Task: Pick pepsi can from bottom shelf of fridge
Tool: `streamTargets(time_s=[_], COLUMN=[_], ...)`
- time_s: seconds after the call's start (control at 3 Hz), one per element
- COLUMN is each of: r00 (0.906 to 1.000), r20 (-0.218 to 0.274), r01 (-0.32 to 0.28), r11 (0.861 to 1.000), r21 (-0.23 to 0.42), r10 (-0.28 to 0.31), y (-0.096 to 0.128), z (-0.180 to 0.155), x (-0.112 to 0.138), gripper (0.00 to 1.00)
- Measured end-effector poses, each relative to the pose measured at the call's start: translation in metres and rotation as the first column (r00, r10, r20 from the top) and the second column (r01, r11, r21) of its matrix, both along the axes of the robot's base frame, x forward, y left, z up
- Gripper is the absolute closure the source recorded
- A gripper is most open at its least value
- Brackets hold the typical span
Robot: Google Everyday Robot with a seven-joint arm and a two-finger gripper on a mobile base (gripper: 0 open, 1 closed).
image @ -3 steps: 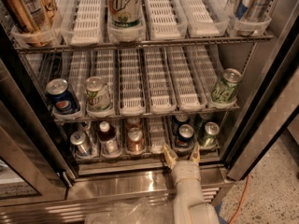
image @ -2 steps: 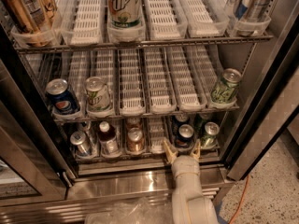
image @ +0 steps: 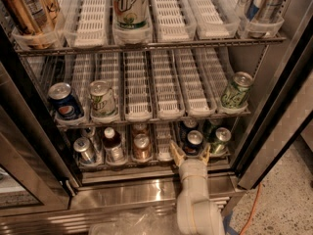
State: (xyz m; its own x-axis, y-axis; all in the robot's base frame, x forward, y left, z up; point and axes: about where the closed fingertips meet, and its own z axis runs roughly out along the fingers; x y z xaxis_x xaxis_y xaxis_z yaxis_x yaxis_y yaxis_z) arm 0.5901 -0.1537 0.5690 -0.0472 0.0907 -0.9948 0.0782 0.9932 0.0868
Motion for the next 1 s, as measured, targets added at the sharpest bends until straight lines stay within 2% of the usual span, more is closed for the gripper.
streamTargets(time_s=[0.33, 0.67, 1.0], r00=[0.9998, 0.9998, 0.9991], r20=[0.011, 0.009, 0.000], r01=[0.019, 0.017, 0.043], r11=[0.999, 0.999, 0.999], r21=[-0.030, -0.028, -0.023], r10=[-0.019, -0.017, -0.043], y=[-0.001, -0.001, -0.001], z=[0.003, 0.002, -0.001], x=[0.002, 0.002, 0.016], gripper=[0.13, 0.12, 0.13])
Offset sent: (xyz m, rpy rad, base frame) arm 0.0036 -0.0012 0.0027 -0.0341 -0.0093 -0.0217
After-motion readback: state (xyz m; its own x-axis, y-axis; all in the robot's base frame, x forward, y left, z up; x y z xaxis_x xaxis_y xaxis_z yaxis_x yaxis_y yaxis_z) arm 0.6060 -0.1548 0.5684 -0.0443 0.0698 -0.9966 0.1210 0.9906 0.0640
